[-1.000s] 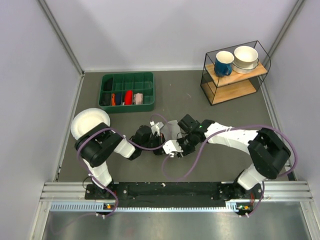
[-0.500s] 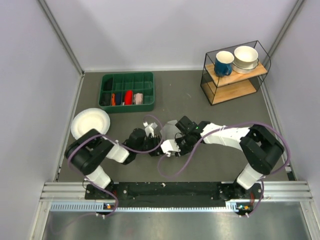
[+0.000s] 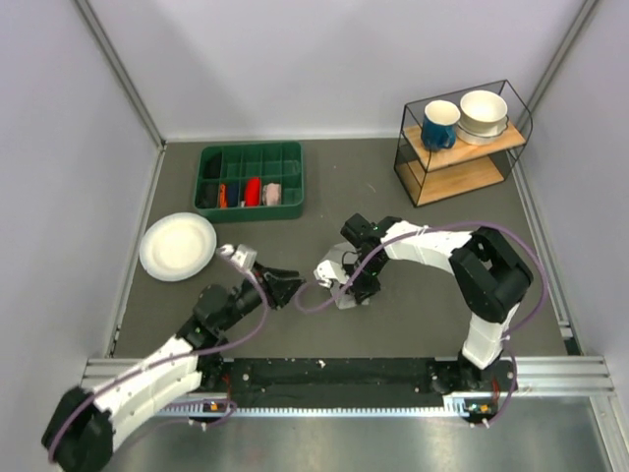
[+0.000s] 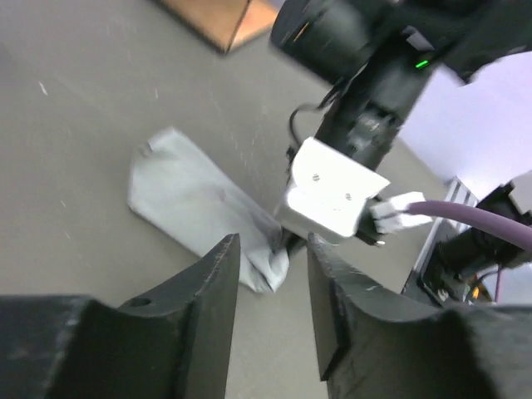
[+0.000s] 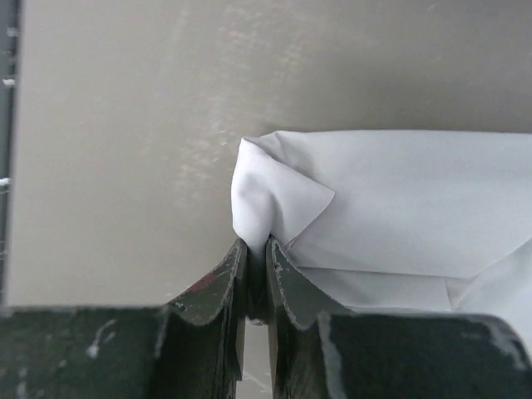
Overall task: Roll the underwear
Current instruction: Roll the underwear to the center of the board.
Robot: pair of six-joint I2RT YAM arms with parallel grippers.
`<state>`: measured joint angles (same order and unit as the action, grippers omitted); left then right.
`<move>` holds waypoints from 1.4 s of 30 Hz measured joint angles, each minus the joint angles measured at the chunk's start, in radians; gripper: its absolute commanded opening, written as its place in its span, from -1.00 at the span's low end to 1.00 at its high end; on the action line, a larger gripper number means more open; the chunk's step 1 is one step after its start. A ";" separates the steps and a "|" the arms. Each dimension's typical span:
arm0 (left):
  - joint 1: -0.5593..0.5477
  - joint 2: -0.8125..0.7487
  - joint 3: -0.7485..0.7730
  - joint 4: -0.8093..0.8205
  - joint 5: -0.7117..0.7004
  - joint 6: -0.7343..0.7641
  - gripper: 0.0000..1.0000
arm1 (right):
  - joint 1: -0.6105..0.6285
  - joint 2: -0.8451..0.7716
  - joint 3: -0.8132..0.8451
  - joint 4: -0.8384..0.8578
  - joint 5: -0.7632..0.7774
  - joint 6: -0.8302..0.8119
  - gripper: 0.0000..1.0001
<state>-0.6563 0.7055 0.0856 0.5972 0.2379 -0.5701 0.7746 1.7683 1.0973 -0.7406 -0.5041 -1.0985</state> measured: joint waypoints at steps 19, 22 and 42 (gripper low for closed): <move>-0.242 -0.080 -0.024 0.005 0.128 0.467 0.30 | -0.213 0.485 0.396 -0.624 -0.386 -0.014 -0.88; -0.396 0.088 0.045 -0.061 0.078 0.595 0.32 | -0.213 0.501 0.410 -0.637 -0.386 0.004 -0.87; -0.476 0.877 0.563 -0.348 -0.162 0.967 -0.94 | -0.215 0.511 0.410 -0.644 -0.388 0.029 -0.75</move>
<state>-1.1324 1.5829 0.6491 0.2493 0.0761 0.3965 0.5594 2.2791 1.5078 -1.3846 -0.8925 -1.0691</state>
